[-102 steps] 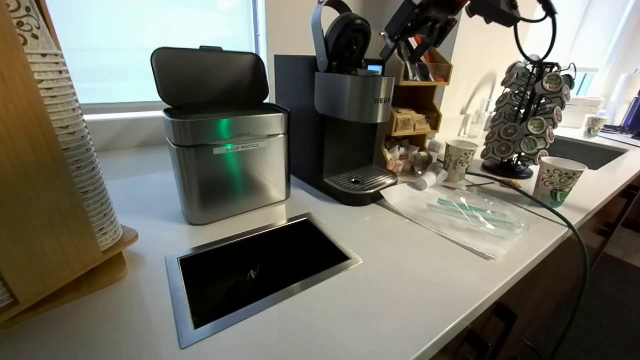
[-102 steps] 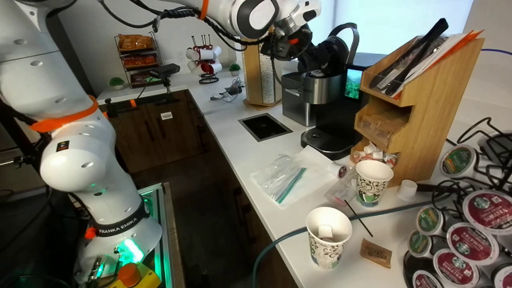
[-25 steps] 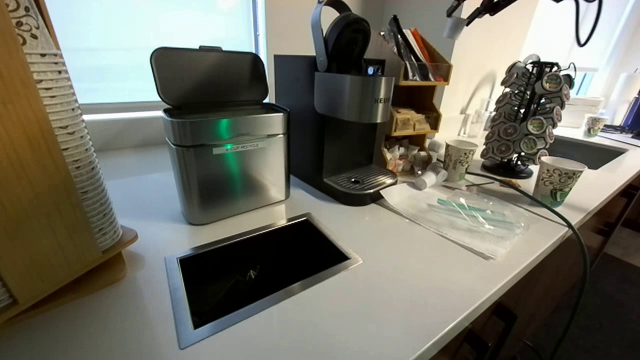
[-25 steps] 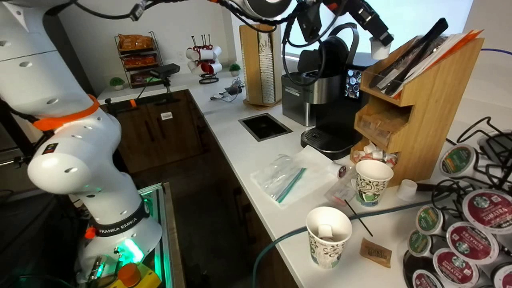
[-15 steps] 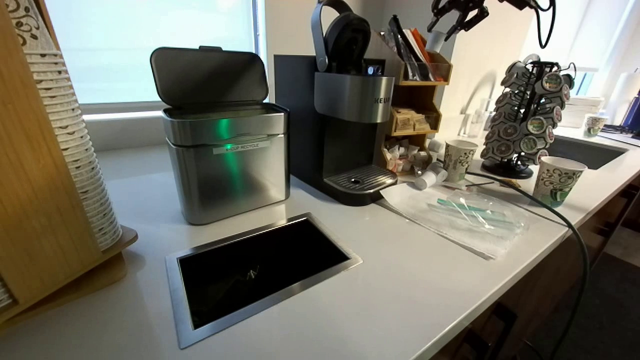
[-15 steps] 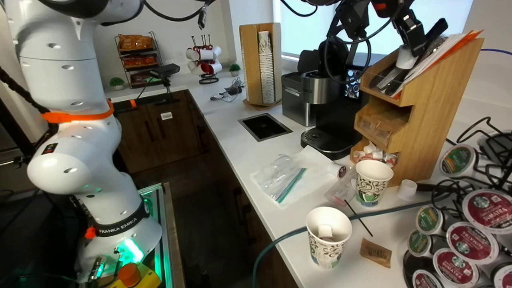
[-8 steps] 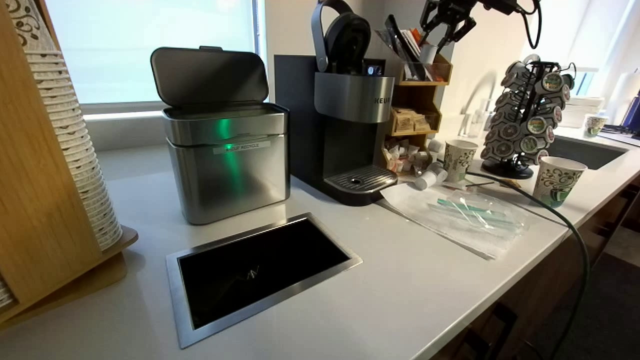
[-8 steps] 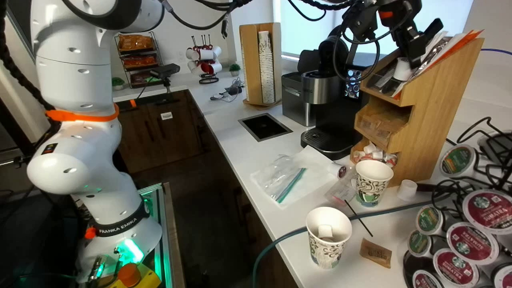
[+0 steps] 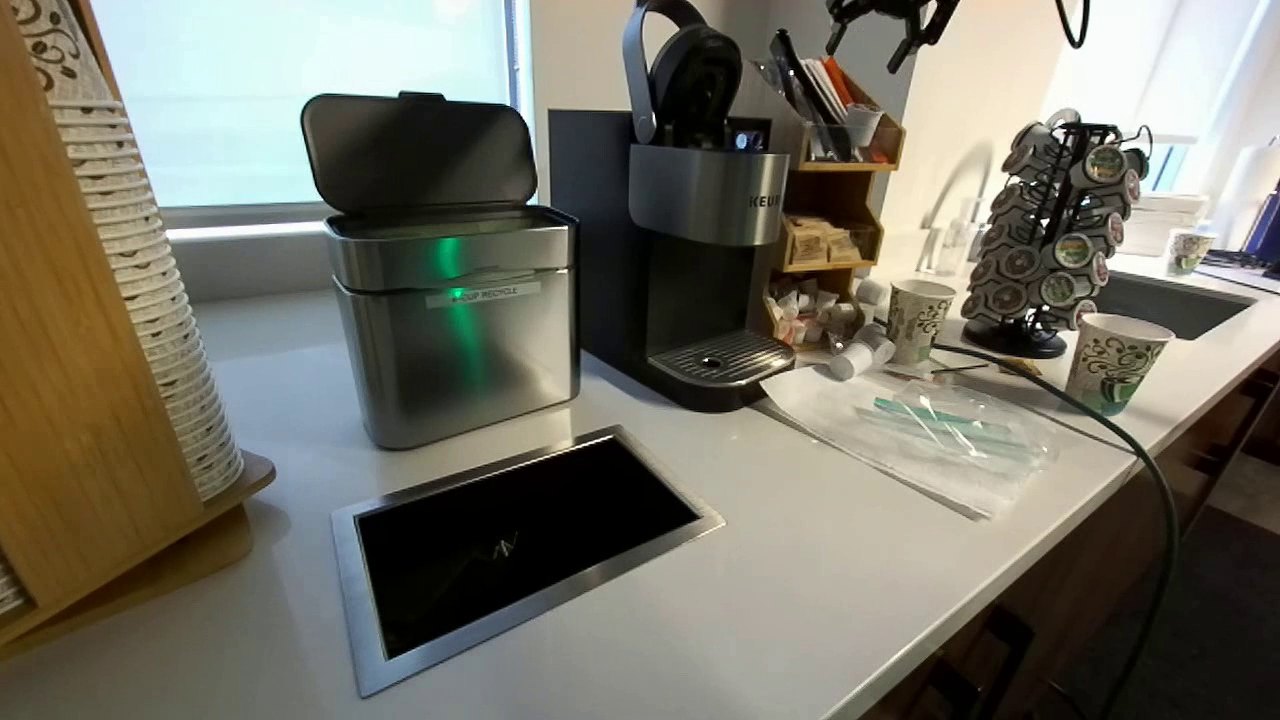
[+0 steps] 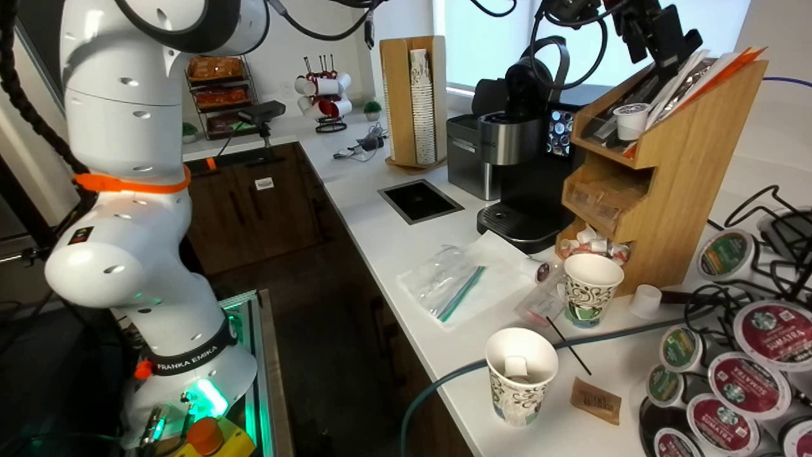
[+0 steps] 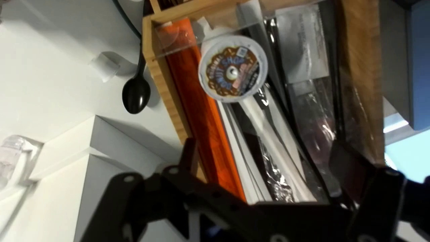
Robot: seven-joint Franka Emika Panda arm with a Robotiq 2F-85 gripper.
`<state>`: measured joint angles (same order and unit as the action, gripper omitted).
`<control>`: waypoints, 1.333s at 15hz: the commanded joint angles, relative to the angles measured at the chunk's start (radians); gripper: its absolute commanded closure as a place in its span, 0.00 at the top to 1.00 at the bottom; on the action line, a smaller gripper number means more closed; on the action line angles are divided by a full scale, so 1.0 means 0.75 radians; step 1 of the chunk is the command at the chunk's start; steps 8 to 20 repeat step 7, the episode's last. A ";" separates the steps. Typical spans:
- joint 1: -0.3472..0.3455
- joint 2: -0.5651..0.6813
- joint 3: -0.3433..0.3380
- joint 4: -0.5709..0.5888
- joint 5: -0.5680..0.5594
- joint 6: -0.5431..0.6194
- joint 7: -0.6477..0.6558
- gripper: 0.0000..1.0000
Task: Remove the coffee capsule from the coffee machine and put it on the top part of the shelf on the right
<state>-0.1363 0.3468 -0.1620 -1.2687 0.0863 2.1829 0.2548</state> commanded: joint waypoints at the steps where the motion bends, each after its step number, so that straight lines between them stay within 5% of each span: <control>1: 0.061 -0.077 0.012 -0.059 -0.059 0.072 0.003 1.00; 20: 0.082 -0.091 0.041 -0.062 -0.026 0.041 -0.007 1.00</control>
